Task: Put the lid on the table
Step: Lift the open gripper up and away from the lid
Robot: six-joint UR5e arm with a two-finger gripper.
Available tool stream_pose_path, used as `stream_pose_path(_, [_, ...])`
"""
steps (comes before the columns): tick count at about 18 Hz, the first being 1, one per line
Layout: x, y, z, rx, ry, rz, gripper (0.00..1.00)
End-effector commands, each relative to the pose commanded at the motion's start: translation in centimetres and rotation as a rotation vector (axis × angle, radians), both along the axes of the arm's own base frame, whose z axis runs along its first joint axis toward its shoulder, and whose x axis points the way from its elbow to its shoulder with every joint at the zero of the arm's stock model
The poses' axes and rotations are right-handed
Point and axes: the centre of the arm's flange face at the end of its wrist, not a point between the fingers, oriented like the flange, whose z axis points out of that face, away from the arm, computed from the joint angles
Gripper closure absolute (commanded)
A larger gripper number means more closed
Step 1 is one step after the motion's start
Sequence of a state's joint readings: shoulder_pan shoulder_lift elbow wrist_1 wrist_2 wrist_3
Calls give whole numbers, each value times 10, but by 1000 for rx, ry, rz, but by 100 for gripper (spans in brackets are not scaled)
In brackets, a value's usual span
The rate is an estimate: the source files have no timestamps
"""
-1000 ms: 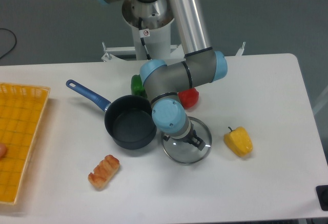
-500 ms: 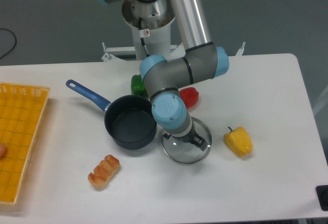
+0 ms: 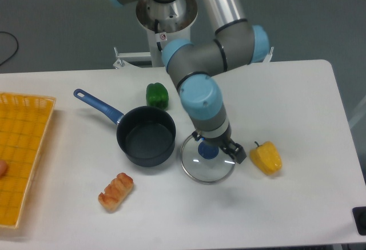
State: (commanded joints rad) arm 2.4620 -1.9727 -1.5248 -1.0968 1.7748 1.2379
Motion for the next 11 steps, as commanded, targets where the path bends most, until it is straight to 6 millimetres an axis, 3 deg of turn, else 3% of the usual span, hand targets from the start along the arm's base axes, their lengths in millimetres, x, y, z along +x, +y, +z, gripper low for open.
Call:
stream_pose_path(4, [-5, -13, 16, 42, -5, 17, 0])
stream_pose_path(11, [-5, -17, 20, 48, -3, 24, 0])
